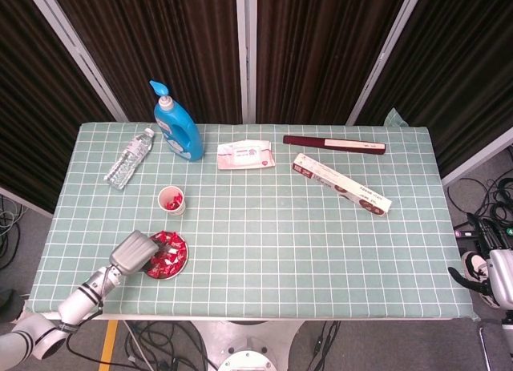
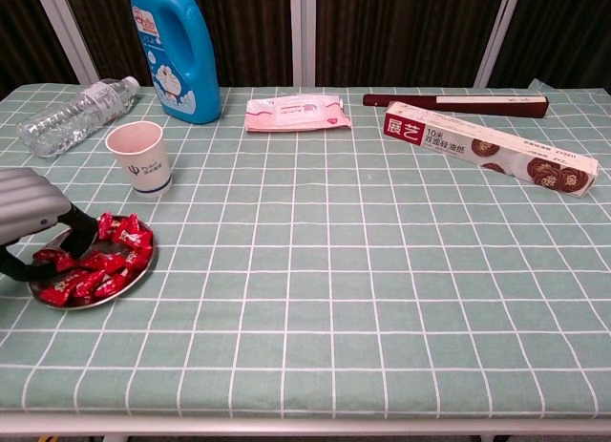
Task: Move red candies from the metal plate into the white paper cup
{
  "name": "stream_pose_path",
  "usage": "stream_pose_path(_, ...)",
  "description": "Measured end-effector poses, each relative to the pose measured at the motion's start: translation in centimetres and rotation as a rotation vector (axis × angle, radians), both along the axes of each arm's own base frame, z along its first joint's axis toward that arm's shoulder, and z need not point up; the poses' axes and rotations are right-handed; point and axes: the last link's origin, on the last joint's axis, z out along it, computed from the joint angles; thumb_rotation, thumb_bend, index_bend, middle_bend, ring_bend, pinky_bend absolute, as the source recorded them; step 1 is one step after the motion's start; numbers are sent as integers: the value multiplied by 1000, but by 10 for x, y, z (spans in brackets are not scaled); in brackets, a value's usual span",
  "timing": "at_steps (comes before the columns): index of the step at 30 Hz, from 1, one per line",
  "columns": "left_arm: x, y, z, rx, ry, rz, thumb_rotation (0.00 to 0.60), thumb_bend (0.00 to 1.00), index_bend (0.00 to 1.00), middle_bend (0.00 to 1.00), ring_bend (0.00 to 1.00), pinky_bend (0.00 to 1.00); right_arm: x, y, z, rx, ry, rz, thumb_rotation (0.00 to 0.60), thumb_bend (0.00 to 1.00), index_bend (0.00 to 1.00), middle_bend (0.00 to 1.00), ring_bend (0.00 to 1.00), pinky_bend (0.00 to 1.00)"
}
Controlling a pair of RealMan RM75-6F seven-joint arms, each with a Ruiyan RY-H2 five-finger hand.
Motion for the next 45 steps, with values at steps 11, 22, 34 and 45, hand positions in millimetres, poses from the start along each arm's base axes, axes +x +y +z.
stream_pose_path(11, 42, 29, 40, 99, -169, 11, 600, 427, 671, 702, 947, 1000, -2, -1, 1, -1, -1, 0, 600, 101, 0, 143, 101, 442)
stream_pose_path(22, 81, 100, 48, 177, -195, 77, 600, 419, 657, 688, 947, 1000, -5, -1, 0, -1, -2, -9, 600, 101, 0, 143, 101, 442)
stream_pose_path(34, 83, 124, 29, 180, -139, 142, 600, 380, 543, 580, 936, 1000, -7, 0, 2, -5, -1, -20, 600, 101, 0, 144, 101, 444)
stream_pose_path(45, 80, 107, 33, 182, -146, 140, 600, 349, 413, 431, 917, 1000, -4, -1, 1, -3, -2, -10, 600, 101, 0, 144, 101, 444)
